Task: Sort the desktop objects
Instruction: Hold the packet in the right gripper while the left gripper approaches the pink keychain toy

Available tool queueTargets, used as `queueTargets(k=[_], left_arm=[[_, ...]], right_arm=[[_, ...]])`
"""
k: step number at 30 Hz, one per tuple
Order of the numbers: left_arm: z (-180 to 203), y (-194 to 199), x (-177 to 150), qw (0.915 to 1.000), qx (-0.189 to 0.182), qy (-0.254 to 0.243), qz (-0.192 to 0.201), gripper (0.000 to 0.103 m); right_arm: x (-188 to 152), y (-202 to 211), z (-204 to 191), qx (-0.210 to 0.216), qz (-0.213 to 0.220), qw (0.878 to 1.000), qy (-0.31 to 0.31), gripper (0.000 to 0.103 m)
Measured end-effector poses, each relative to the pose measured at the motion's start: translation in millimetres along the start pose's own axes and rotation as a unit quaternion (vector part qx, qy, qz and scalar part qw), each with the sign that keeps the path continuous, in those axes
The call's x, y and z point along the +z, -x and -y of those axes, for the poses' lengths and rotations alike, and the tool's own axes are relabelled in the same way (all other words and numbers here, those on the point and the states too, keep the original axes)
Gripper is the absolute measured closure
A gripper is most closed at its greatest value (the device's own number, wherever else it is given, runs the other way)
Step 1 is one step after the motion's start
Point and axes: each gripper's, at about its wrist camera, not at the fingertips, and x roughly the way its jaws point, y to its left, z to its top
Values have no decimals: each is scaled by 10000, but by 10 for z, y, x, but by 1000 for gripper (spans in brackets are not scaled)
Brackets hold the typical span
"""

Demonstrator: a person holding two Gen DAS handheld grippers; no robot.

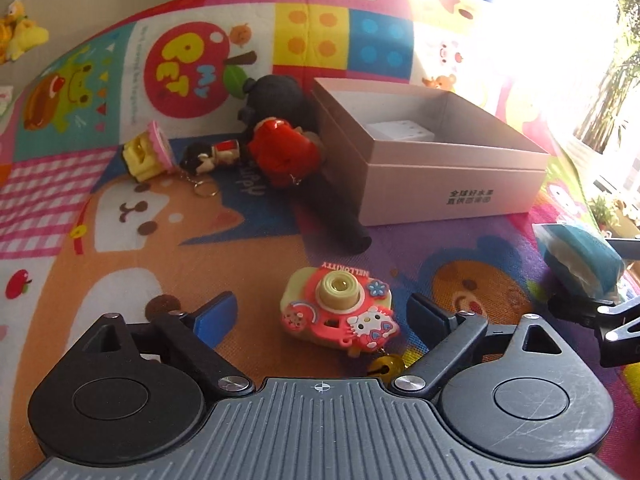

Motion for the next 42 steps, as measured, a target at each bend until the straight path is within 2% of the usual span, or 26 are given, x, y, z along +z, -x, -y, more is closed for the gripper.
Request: queueTargets(k=[3,4,5,8,11,13,16,19,20,21,23,24,25,26,29,31,33,35,38,40,42], left_arm=[[14,55,-26,9990,-456,-1,-8,13],[40,80,-52,9980,-625,-32,-10,12],[62,94,-75,9973,-726,-70,-9,12],[106,133,-140,9963,-851,-126,71,10],[72,144,-154,9967,-800,22,120,9],[15,139,-150,9967,-780,198,126,8],[-6,148,-154,9963,-806,250,155,7],[1,146,-156,9963,-807,243,160,6],[2,149,-157,9963,-807,245,161,6],[6,150,-158,9964,-800,246,162,6],[7,153,-158,9965,-784,253,167,6],[6,154,-161,9966,-759,265,174,6],[6,155,-161,9968,-731,277,181,5],[8,156,-162,9969,-704,284,185,5],[12,154,-162,9974,-638,292,190,4],[21,155,-165,9976,-606,265,189,4],[21,165,-171,9977,-587,260,196,4],[9,175,-180,9975,-604,305,218,3],[-18,171,-178,9970,-639,380,221,3],[-16,169,-176,9971,-631,370,218,3],[6,158,-165,9977,-577,316,188,3]], right_arm=[[1,167,44,951,-159,9952,-165,0],[3,220,55,1103,-156,9936,-182,0],[6,263,57,1077,-111,9940,-153,0],[13,299,26,575,-94,9983,15,0],[-24,302,-31,598,-232,9978,164,0],[-64,335,-102,557,-276,9964,574,0],[-179,305,-118,-379,-337,9909,1249,0],[-213,299,30,-924,-326,9877,1215,0],[-199,318,109,-990,-322,9892,1030,0],[-179,353,185,-847,-307,9927,800,0],[-115,438,380,-12,-413,9991,-4,0],[-90,456,456,451,-506,9968,-417,0],[-68,450,499,852,-584,9914,-804,0],[-43,417,510,1058,-660,9858,-1126,0],[65,155,443,1159,-1045,9654,-2090,0],[172,1,377,1278,-1076,9571,-2369,0],[321,-135,208,1237,-1010,9628,-2180,0],[436,-269,67,1019,-916,9745,-1778,0],[486,-429,-61,701,-903,9855,-1252,1],[454,-436,-123,507,-865,9907,-922,6],[380,-363,-174,383,-784,9951,-473,19]])
